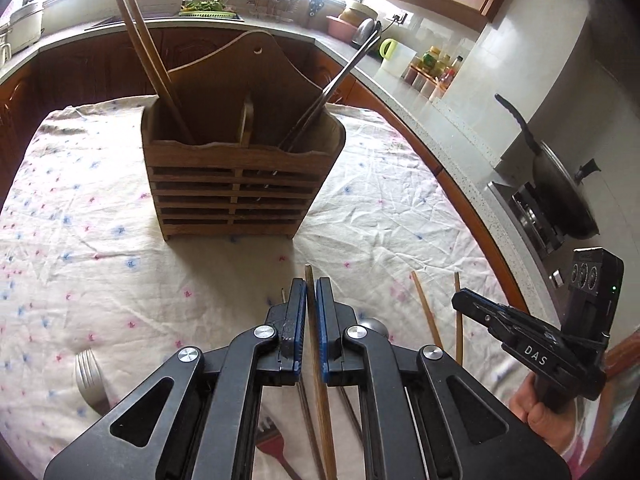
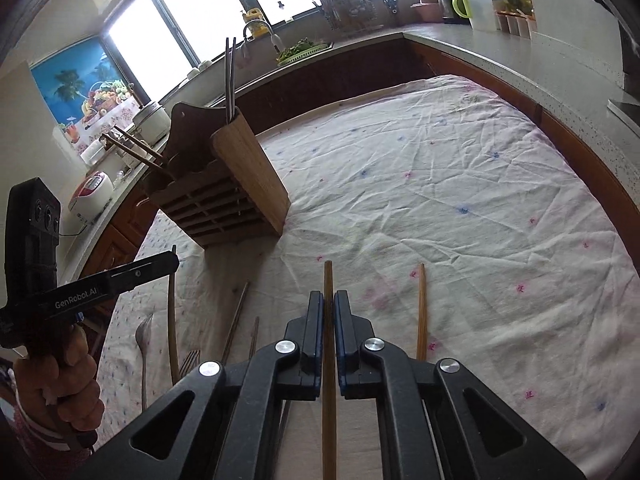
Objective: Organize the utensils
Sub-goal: 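Close the left tool on a chopstick while the right tool grasps a wooden chopstick, then lift both held chopsticks upright and carry them over the wooden holder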
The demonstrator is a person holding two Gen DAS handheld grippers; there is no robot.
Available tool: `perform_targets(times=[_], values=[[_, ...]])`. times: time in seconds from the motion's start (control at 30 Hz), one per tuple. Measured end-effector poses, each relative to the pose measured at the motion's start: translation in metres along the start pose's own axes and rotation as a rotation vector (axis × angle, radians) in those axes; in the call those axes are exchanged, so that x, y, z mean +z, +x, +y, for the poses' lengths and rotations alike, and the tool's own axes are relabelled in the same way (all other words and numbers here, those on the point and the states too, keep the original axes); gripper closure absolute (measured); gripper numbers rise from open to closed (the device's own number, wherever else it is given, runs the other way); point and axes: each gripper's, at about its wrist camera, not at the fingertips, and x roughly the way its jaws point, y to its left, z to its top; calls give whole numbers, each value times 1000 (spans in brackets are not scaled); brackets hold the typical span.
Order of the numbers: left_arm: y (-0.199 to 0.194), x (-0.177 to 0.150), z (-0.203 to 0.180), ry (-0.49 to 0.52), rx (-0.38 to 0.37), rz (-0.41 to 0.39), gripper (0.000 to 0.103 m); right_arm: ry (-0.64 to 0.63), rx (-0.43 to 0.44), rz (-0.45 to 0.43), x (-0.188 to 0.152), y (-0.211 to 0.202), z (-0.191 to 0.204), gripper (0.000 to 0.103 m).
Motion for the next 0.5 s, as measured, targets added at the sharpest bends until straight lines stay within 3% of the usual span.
perform_targets(times=[0.5], values=[[-103,-31,-3,-14,-65,-168,99,-81,32,-122,2,-64,41,98]])
